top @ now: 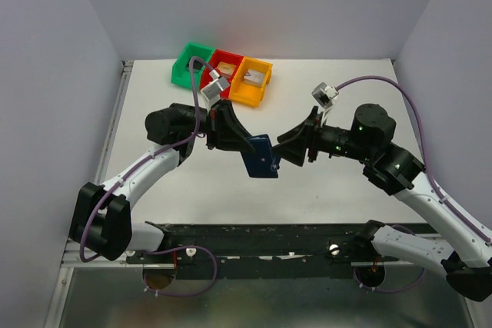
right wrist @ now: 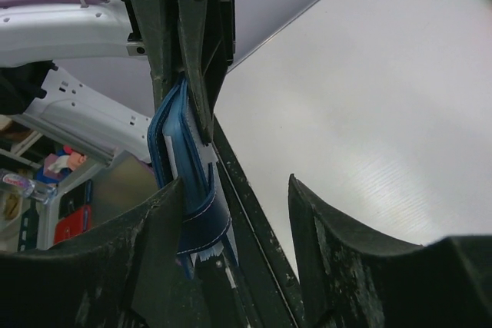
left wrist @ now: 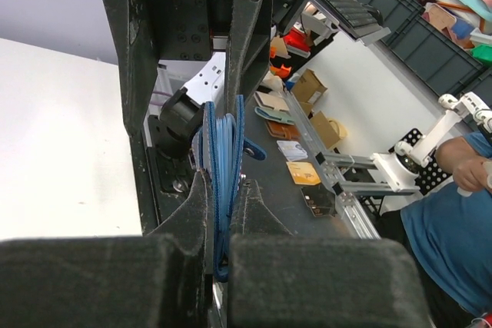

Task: Take the credit cards out of the card holder
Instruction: Open the card holder.

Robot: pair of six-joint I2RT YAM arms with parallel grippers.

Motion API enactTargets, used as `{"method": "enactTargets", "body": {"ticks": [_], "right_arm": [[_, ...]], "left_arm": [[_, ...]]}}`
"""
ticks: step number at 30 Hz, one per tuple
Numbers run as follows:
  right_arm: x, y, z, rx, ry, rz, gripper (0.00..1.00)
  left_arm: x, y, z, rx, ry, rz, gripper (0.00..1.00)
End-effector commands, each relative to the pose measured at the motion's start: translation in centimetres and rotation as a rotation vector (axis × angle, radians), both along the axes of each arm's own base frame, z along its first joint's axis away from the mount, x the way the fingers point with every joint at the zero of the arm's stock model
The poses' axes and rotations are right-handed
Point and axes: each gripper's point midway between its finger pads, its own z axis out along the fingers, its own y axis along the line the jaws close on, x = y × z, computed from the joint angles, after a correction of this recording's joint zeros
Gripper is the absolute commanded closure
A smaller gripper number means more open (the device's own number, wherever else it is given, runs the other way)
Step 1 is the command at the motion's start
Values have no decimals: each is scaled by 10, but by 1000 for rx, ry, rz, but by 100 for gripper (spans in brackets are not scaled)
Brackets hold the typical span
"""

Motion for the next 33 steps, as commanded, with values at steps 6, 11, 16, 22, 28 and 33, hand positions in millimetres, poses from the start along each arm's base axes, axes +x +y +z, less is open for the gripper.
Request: {"method": "enactTargets", "body": {"ticks": [6,11,16,22,28,33], "right_arm": [[-13,11,-8,-1,39,121,39],[-21,18,-15,-21,73,204,41],[-26,24,-22,-40,120,260,52],[-25,28,-32,-61,166,282,69],[-21,28,-32,-69,171,256,100],[-21,24,-26,-73,144,240,100]], "left_arm": [[-19,6,32,-174,-319,-1,100],[-16,4,39,-193,-318,7,100],[-11,1,44,-214,-305,20,100],[-8,-1,46,-233,-292,35,100],[-4,-1,45,-233,-283,43,82],[5,1,41,-238,-253,79,44]]}}
